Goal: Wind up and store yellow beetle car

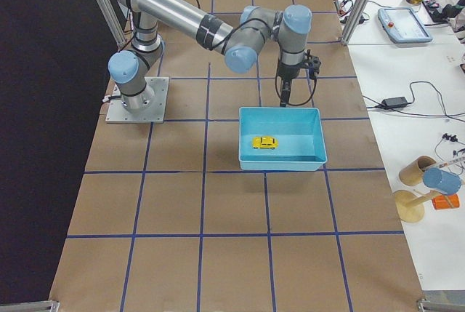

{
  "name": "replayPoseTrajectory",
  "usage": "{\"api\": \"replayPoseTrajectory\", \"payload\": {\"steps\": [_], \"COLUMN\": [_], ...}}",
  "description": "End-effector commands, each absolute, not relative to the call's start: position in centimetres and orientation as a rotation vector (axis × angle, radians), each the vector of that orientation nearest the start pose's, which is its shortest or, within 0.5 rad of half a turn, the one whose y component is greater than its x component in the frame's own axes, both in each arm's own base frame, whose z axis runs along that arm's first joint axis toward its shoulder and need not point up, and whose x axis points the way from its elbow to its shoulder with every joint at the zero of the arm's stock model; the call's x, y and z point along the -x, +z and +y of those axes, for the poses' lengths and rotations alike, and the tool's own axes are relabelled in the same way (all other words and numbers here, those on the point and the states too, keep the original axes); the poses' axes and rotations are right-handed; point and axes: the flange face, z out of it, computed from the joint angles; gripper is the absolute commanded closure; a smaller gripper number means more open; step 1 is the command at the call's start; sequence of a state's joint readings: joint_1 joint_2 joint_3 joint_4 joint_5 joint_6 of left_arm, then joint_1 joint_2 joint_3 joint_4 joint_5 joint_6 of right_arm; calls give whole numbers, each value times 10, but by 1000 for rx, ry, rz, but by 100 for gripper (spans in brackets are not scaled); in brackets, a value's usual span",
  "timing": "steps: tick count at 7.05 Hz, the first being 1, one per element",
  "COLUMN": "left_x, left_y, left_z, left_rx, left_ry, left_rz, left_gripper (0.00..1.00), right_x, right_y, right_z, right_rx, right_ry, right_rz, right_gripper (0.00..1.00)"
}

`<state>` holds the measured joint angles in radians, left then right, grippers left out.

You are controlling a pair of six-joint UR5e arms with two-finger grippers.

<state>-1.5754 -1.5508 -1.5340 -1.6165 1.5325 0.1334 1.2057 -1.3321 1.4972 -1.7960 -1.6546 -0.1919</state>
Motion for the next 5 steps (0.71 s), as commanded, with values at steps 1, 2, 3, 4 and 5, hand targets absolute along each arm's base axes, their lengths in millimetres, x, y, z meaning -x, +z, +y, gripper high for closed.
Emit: {"api": "replayPoseTrajectory", "payload": {"steps": [1, 2, 3, 4, 5], "left_x": [139, 139, 139, 139, 139], "left_y": [511, 512, 510, 511, 511], "left_z": [-483, -483, -484, -483, -483], "left_rx": [-220, -220, -222, -222, -222], "left_ry": [-23, -26, -19, -21, -21], "left_rz": [3171, 3171, 3171, 3171, 3171], "left_gripper": [1, 1, 1, 1, 1], "right_x": [-20, -59, -94, -105, -109], "right_y": [479, 497, 500, 497, 498], "right_z": [-556, -535, -524, -514, -508], "right_rx": [-275, -338, -291, -290, -293], "right_ry": [-21, -12, -13, 63, 65], "right_rz": [3208, 3201, 3202, 3157, 3120], "right_gripper": [0, 0, 0, 0, 0]}}
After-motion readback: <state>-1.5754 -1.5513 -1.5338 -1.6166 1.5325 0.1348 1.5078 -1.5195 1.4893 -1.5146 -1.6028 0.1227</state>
